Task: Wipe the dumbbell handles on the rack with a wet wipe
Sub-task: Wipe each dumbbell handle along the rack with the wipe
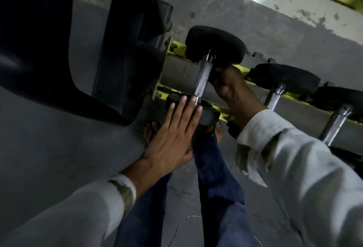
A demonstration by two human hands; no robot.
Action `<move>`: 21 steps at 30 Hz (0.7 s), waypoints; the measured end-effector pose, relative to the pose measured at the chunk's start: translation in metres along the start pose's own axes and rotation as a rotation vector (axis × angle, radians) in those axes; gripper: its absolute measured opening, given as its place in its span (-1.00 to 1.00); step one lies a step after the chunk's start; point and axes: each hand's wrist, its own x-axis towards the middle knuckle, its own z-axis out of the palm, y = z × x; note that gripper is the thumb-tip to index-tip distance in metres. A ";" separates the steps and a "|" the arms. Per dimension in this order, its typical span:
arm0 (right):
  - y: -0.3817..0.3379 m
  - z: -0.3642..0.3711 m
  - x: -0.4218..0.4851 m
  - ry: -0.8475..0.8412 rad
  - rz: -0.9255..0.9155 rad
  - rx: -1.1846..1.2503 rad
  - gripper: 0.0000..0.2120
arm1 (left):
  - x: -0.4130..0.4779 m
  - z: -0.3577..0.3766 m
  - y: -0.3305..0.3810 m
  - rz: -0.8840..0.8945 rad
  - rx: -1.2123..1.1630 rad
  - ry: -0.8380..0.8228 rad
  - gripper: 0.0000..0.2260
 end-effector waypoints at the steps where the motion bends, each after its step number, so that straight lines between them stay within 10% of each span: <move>1: -0.001 0.004 0.005 0.064 -0.018 0.062 -0.69 | 0.000 0.000 0.000 0.000 0.010 0.002 0.08; 6: 0.030 -0.003 -0.012 0.172 -0.252 -0.005 -0.82 | 0.002 0.000 0.001 0.000 0.007 0.010 0.05; 13: 0.024 -0.025 -0.023 -0.043 -1.228 -1.436 -0.57 | 0.002 -0.004 0.001 0.008 0.011 0.006 -0.02; 17: 0.013 -0.024 -0.025 0.080 -1.345 -1.967 -0.46 | 0.000 -0.005 0.000 0.018 -0.006 0.011 -0.01; 21: 0.002 -0.002 -0.034 -0.161 -1.392 -2.376 -0.73 | -0.006 -0.002 0.000 0.025 -0.062 0.028 0.00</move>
